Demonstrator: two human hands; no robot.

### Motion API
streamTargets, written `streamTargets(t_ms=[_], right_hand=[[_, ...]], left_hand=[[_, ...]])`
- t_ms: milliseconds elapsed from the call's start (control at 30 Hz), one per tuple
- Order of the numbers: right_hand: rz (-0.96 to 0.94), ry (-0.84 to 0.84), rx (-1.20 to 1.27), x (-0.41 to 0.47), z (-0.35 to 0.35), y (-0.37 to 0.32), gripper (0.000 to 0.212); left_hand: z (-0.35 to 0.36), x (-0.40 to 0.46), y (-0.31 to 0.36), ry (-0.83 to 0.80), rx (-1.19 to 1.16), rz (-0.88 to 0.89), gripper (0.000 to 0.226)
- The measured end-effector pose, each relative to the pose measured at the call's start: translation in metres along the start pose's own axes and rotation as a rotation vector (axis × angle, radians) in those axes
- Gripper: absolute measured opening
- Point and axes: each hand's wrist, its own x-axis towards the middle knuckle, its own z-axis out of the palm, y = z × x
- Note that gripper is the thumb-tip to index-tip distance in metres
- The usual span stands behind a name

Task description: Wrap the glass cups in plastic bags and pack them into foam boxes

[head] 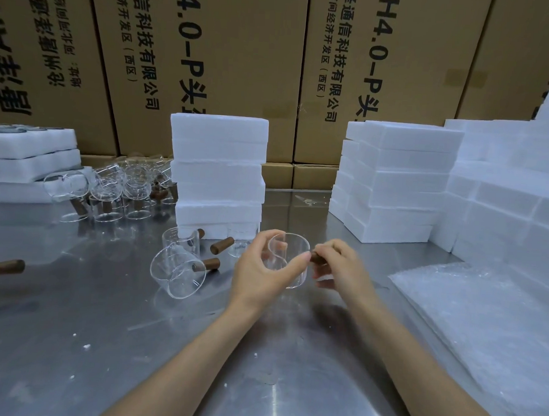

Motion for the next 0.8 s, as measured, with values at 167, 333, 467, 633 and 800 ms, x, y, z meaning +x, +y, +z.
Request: streamTargets(t_ms=[167,333,467,633,800], right_hand=[[-0.337,0.052,-0.570,-0.005,0.000,0.004,0.045],[0.016,0.107,-0.273,0.000,-0.005,-0.002,0.053],[0.288,0.032,0.023,-0.002,-0.012,-0.005,0.031],[0.273,0.028,-0.010,-0.005,-0.011,-0.005,0.029],[0.250,0.084,-0.069,-0.007,-0.007,-0.006,0.036]], left_hand=[[-0.002,0.000,-0.001,-0.008,0.079,-0.074,0.066],[0.004,0.001,0.002,-0.174,-0.101,-0.056,0.071],[0.007,-0.005,0.009,-0.210,-0.170,-0.039,0.059],[0.014,-0.008,0.016,-0.143,-0.353,-0.162,0.039],[0.015,-0.012,0.020,-0.098,-0.575,-0.333,0.019]])
